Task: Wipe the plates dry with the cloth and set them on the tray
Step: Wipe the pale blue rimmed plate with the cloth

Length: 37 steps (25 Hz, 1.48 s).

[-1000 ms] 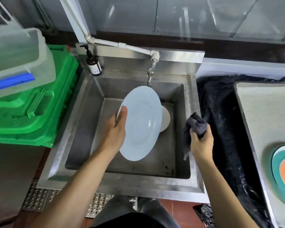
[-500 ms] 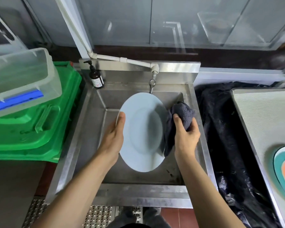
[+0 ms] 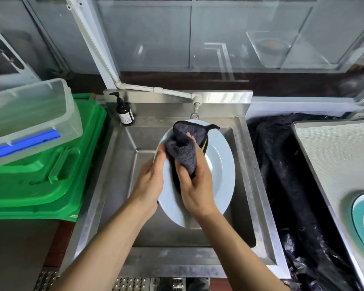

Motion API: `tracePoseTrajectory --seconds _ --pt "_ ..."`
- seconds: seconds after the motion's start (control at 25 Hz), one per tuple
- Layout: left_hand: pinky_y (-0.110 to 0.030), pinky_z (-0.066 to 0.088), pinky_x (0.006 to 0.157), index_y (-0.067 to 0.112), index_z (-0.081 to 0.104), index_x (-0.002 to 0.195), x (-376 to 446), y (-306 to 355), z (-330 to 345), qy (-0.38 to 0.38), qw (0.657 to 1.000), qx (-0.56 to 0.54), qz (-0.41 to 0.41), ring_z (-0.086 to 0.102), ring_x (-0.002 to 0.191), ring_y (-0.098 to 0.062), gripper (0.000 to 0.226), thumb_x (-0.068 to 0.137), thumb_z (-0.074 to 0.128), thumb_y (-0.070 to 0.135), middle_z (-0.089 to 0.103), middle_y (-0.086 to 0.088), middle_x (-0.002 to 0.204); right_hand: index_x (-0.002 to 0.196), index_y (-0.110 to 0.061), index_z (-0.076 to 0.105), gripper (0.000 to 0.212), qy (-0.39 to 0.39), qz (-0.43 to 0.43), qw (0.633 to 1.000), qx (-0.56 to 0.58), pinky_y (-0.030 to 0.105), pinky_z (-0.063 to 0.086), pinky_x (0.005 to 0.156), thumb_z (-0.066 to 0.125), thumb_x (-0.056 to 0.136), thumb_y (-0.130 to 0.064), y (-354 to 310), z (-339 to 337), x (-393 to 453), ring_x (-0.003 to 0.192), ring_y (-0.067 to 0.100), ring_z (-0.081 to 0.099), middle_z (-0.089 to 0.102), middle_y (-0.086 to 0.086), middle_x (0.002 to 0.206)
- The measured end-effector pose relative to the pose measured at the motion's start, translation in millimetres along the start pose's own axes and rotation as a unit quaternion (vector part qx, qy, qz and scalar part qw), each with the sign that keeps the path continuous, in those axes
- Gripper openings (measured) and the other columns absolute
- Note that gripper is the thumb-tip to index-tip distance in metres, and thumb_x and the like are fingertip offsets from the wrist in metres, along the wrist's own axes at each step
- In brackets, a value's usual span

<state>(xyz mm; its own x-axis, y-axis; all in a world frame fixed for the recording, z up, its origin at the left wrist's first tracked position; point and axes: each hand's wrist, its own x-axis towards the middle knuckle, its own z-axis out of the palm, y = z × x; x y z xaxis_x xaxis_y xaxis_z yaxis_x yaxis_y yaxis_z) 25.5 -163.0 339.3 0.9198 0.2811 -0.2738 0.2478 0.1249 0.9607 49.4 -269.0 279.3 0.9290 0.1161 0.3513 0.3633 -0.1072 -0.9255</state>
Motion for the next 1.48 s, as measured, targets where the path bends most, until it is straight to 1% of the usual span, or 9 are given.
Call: tracePoseTrajectory --seconds 0.12,0.28,0.44,0.64,0.8,1.0,1.2,1.32,1.48 --pt "-0.021 0.051 0.092 0.037 0.077 0.098 -1.6 0.2 -3.6 -0.021 1.0 0.0 0.004 0.066 0.109 0.004 0.037 0.092 0.052 0.064 0.074 0.021 0.11 0.144 -0.021 0.051 0.047 0.096 0.072 0.993 0.004 0.042 0.043 0.111 0.057 0.099 -0.035 0.8 -17.0 26.4 0.131 0.016 0.056 0.06 -0.001 0.139" --pt "0.0 0.046 0.075 0.037 0.072 0.089 -1.5 10.5 6.6 -0.011 1.0 0.011 0.022 0.062 0.094 0.021 0.029 0.1 0.048 0.052 0.071 0.036 0.093 0.144 -0.025 0.053 0.051 0.083 0.104 0.987 0.085 0.029 0.044 0.108 0.056 0.099 -0.047 -14.6 1.6 25.2 0.129 0.007 0.058 0.064 -0.011 0.135" --pt "-0.024 0.053 0.093 0.039 0.077 0.095 3.0 12.2 0.7 -0.004 1.0 -0.003 0.003 0.068 0.106 0.001 0.033 0.1 0.048 0.053 0.076 0.018 0.106 0.147 -0.016 0.05 0.052 0.01 0.049 0.997 0.067 0.044 0.039 0.117 0.055 0.101 -0.041 -13.2 5.9 18.6 0.138 0.016 0.052 0.059 0.0 0.144" --pt "-0.003 0.048 0.074 0.062 0.072 0.082 -5.3 20.5 3.0 -0.026 1.0 -0.001 0.015 0.063 0.096 0.019 0.025 0.089 0.048 0.065 0.071 0.035 0.097 0.14 -0.021 0.056 0.036 0.088 0.088 0.987 0.104 0.019 0.043 0.104 0.054 0.105 -0.03 -16.4 -7.8 39.9 0.122 0.001 0.059 0.066 -0.019 0.127" --pt "-0.027 0.054 0.089 0.053 0.076 0.09 2.9 16.2 -1.8 0.014 1.0 -0.013 0.002 0.07 0.101 0.0 0.029 0.1 0.049 0.055 0.077 0.017 0.102 0.147 -0.021 0.05 0.049 -0.013 0.044 0.996 0.074 0.03 0.04 0.115 0.054 0.103 -0.042 -19.5 12.7 12.8 0.136 0.01 0.053 0.061 -0.01 0.141" --pt "-0.031 0.055 0.081 0.055 0.074 0.088 -1.3 13.9 -4.8 0.002 1.0 -0.019 -0.005 0.072 0.094 0.0 0.027 0.092 0.051 0.067 0.076 0.02 0.1 0.141 -0.031 0.054 0.035 0.101 0.109 0.987 0.066 0.009 0.038 0.101 0.054 0.106 -0.03 -8.5 -14.9 36.1 0.123 -0.008 0.055 0.063 -0.029 0.127" --pt "-0.033 0.059 0.079 0.045 0.078 0.086 6.7 23.5 -4.5 0.036 0.998 -0.045 -0.017 0.075 0.094 -0.015 0.033 0.098 0.05 0.057 0.079 0.005 0.097 0.143 -0.031 0.052 0.04 -0.022 0.052 0.996 0.064 0.022 0.041 0.11 0.052 0.105 -0.045 -19.0 11.5 -2.9 0.133 0.005 0.054 0.061 -0.02 0.137" --pt "-0.03 0.06 0.07 0.041 0.078 0.09 1.5 19.4 -8.8 0.039 0.998 -0.044 -0.012 0.075 0.091 -0.013 0.034 0.096 0.05 0.06 0.079 0.008 0.097 0.139 -0.033 0.054 0.034 0.014 0.102 0.994 0.027 0.03 0.045 0.108 0.056 0.105 -0.033 -9.8 -7.9 8.1 0.126 0.002 0.057 0.064 -0.019 0.131" --pt "-0.043 0.057 0.091 0.037 0.078 0.096 -0.1 21.5 -3.5 0.019 1.0 -0.021 0.005 0.074 0.099 -0.016 0.037 0.098 0.048 0.06 0.078 0.006 0.102 0.142 -0.032 0.053 0.039 0.018 0.13 0.991 0.039 0.036 0.045 0.112 0.054 0.104 -0.04 -14.6 0.0 0.1 0.128 0.003 0.057 0.064 -0.018 0.133"
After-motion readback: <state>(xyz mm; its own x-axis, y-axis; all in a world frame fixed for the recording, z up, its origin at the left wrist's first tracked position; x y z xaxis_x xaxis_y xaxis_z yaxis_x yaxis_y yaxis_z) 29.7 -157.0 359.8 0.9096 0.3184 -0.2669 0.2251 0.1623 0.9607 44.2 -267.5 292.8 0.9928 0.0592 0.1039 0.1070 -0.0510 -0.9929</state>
